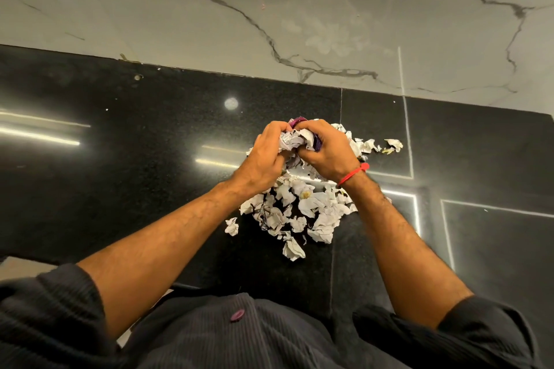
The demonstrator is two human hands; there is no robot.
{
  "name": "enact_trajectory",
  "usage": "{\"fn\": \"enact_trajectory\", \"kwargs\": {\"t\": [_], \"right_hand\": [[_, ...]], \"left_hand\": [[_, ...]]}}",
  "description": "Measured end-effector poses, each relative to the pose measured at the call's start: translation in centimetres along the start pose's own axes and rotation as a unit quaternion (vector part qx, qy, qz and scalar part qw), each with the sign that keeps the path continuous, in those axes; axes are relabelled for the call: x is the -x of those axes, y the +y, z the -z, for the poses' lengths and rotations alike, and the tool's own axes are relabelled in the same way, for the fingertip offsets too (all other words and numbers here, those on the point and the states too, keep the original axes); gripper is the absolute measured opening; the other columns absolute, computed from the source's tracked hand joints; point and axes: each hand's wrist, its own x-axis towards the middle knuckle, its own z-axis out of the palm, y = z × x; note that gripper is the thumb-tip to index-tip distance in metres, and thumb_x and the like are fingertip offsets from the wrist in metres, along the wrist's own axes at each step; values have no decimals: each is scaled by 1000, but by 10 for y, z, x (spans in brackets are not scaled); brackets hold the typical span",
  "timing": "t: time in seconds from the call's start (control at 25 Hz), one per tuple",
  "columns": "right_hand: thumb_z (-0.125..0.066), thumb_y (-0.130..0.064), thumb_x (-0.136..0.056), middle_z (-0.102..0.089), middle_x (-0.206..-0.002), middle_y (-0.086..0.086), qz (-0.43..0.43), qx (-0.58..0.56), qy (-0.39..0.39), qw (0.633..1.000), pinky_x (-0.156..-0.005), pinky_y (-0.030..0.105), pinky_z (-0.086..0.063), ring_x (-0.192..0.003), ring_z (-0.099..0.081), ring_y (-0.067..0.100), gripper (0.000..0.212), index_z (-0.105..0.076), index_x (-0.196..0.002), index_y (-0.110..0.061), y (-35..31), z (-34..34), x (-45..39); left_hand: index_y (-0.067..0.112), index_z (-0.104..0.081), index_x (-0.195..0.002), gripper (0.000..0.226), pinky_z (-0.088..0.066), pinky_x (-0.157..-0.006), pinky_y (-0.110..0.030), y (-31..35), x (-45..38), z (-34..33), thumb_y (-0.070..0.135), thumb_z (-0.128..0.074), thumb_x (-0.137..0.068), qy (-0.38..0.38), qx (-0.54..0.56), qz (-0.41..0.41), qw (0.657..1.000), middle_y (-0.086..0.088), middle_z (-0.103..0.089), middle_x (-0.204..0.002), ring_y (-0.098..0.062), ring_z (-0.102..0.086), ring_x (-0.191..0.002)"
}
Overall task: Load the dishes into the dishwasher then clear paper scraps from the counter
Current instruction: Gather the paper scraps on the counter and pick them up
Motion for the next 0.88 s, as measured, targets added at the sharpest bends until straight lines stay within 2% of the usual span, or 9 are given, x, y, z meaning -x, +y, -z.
{"fn": "enact_trajectory", "kwargs": {"t": [0.16, 0.36, 0.68, 0.88], "right_hand": [[-75, -11, -77, -65, -107, 0, 15, -35, -2, 999, -88, 11, -41, -98, -57, 10, 40, -66, -116, -18, -21, -22, -4], [-72, -8, -73, -65, -107, -1, 45, -87, -37, 995, -91, 26, -49, -101, -61, 15, 42, -67, -114, -16, -55, -75, -10], [-74, -12, -75, -64, -107, -4, 81, -90, -129, 984, -89, 25, -49, -99, -61, 12, 39, -67, -112, -21, -140, -171, -12], [-74, -8, -77, -63, -104, -3, 96, -92, -173, 976, -83, 17, -48, -92, -60, 8, 37, -67, -110, -22, -220, -252, 0]], "left_hand": [[20, -41, -123, 49, -50, -91, -44, -8, 19, 20, -8, -45, -84, 31, 29, 18, 999, -5, -52, -116, -22, -53, -106], [13, -43, -126, 46, -50, -93, -41, -35, 62, 59, -10, -49, -87, 71, 28, 70, 995, -6, -53, -117, -23, -54, -107], [21, -44, -125, 37, -53, -90, -25, -76, 159, 136, -2, -53, -97, 152, 97, 137, 974, -3, -55, -117, -16, -59, -106], [15, -47, -125, 37, -53, -92, -31, -120, 241, 198, -5, -53, -95, 226, 112, 156, 955, -6, -57, -118, -19, -59, -107]]}}
